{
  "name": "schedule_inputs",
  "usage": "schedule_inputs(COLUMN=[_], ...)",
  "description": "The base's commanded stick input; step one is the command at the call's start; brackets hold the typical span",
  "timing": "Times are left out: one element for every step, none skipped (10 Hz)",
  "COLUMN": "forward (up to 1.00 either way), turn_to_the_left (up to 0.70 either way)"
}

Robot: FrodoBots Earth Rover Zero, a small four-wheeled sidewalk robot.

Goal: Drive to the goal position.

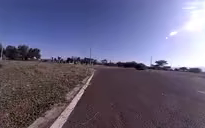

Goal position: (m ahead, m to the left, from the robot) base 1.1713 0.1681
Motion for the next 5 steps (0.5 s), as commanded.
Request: schedule_inputs(forward=[1.0, 1.0, 1.0, 1.0, 1.0], turn_to_the_left=[0.0, 0.0, 0.0, 0.0, 0.0])
